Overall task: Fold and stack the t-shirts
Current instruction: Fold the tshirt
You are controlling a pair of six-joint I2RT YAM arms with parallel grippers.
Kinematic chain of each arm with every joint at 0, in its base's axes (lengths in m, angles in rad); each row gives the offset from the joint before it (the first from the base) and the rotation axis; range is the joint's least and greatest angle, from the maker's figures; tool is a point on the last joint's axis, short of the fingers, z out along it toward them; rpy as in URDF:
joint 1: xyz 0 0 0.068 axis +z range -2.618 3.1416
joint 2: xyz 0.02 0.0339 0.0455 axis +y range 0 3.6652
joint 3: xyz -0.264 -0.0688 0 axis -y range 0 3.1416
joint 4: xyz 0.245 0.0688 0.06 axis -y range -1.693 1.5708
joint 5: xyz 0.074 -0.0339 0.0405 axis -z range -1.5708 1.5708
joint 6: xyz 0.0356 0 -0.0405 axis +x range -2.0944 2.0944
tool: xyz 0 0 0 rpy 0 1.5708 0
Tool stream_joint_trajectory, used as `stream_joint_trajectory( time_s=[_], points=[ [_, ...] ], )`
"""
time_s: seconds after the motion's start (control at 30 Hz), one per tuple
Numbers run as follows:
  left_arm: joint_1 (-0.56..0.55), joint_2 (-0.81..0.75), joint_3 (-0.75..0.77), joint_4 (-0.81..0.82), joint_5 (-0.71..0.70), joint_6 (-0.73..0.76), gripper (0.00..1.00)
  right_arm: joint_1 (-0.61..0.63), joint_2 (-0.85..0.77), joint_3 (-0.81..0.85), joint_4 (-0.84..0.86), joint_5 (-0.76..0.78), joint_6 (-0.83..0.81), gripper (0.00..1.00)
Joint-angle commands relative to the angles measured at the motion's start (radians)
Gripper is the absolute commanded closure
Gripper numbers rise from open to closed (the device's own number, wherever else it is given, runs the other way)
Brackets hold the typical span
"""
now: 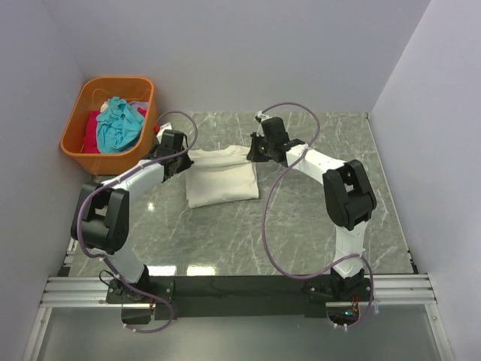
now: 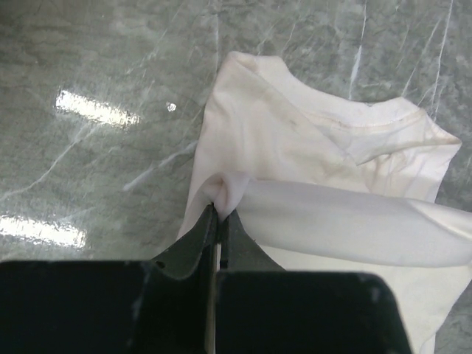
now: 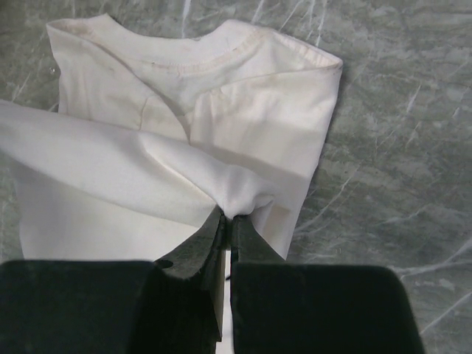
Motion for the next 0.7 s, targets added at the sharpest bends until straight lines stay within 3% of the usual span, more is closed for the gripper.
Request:
stream_joint_trajectory(
  time_s=[0.0,0.27,0.43,0.57,0.63,0.67],
  points=[
    [0.007,-0.011,0.030,0.048,-0.011,0.035,0.99,-0.024,-0.027,0.016,0.054,0.051,0.003,1.00],
    [0.007,0.104,0.047,0.074,-0.017,0.040,0.97,-0.027,0.040,0.042,0.036,0.048,0.006,0.97],
    [0.007,0.132,0.053,0.090,-0.017,0.043,0.91,-0.032,0.060,0.041,0.039,0.062,0.017,0.93],
    [0.004,0.092,0.069,0.052,-0.011,0.040,0.64,-0.032,-0.012,0.004,0.046,0.044,0.026,0.71],
    [-0.005,0.036,0.063,0.029,-0.022,0.037,0.54,-0.030,-0.047,-0.014,0.052,0.036,0.024,0.66],
    [-0.008,0.013,0.052,0.018,-0.030,0.037,0.44,-0.029,-0.087,-0.040,0.058,0.030,0.018,0.61]
  ],
)
